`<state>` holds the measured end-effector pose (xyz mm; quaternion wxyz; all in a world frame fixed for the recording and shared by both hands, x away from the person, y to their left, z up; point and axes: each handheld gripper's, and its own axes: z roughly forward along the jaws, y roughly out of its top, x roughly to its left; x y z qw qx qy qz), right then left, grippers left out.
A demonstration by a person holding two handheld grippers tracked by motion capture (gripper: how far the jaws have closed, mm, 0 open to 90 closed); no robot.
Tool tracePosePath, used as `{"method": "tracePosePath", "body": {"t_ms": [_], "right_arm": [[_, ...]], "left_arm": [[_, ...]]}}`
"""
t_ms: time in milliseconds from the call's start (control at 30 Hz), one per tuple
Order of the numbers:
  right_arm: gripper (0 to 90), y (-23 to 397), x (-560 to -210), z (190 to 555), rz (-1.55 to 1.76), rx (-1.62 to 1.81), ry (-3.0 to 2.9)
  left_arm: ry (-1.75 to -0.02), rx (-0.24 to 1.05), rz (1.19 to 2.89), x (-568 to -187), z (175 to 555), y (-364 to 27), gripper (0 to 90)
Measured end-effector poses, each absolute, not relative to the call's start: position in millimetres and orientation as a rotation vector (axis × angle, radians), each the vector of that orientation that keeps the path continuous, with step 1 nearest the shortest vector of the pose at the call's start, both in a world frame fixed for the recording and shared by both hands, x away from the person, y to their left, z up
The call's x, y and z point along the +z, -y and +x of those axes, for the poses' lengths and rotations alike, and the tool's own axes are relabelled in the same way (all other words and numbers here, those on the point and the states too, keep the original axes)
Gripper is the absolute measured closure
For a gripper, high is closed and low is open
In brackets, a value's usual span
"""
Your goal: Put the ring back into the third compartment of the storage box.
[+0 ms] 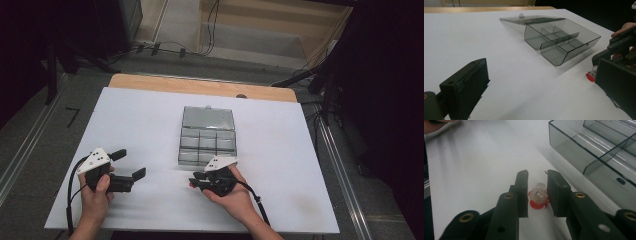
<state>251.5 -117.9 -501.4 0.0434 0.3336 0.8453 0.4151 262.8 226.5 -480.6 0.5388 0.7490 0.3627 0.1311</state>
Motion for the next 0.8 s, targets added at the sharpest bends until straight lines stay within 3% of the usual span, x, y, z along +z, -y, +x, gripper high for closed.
{"method": "tracePosePath", "body": {"t_ms": [267, 800], "right_arm": [[83.3, 120.3, -504.5, 253.2, 1.006, 1.267, -2.582], [84.9, 124.1, -498.2, 250.5, 0.933, 1.28, -2.575]], "left_arm": [[-0.863, 0.307, 1.786, -481.4, 263.6, -227.2, 0.0], [-0.859, 0.302, 1.775, -480.2, 263.0, -227.2, 0.0]]}}
